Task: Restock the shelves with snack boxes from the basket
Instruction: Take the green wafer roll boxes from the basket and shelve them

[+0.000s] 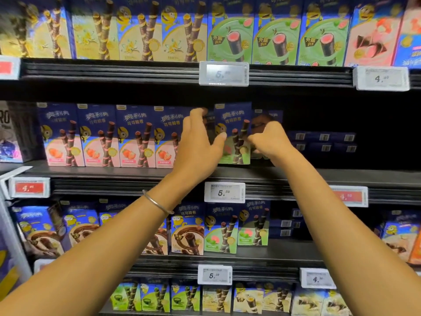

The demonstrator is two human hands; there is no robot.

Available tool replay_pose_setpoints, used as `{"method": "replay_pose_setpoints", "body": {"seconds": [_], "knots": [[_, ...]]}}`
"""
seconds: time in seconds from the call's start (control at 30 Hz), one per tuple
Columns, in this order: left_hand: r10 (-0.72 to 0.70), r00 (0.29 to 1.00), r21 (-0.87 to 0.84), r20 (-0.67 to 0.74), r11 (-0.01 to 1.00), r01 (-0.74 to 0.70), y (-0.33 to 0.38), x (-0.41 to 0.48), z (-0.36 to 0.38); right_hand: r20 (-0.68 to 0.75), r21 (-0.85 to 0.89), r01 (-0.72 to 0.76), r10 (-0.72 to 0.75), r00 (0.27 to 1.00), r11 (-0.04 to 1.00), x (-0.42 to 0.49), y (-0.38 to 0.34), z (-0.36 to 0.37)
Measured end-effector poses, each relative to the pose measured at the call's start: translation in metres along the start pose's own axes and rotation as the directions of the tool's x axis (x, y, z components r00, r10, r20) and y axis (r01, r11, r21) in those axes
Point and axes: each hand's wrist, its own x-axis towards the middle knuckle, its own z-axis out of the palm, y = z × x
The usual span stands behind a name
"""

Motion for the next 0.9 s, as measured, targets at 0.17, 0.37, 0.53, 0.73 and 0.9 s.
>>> {"method": "replay_pose_setpoints", "body": {"seconds": [0.17,0.37,0.53,0.73,0.9], "knots": [[0.282,0.953,0.755,0.109,0.601,-0.264,0.003,0.01,-0.001,0.041,-0.138,-0.016,0.022,0.999,0.99,0.01,-0.003,0.031],[0.171,0.92,0.825,0.352,0.408,-0.391,0.014,0.059,0.004,0.137,-0.341,0.055,-0.009,0.991,0.939,0.02,-0.011,0.044],[-0.129,0.855,0.741,0.503,0.573,-0.349,0.016,0.091,0.016,0.147,-0.407,0.072,-0.013,0.989,0.911,0.018,-0.012,0.04],[-0.213,0.82,0.712,0.531,0.636,-0.296,0.013,0.103,0.022,0.054,-0.416,0.052,-0.032,0.998,0.908,0.024,-0.009,0.02],[-0.25,0.82,0.738,0.515,0.616,-0.276,0.012,0.104,0.022,-0.296,-0.234,-0.278,0.205,0.933,0.932,0.045,0.014,-0.001]]}}
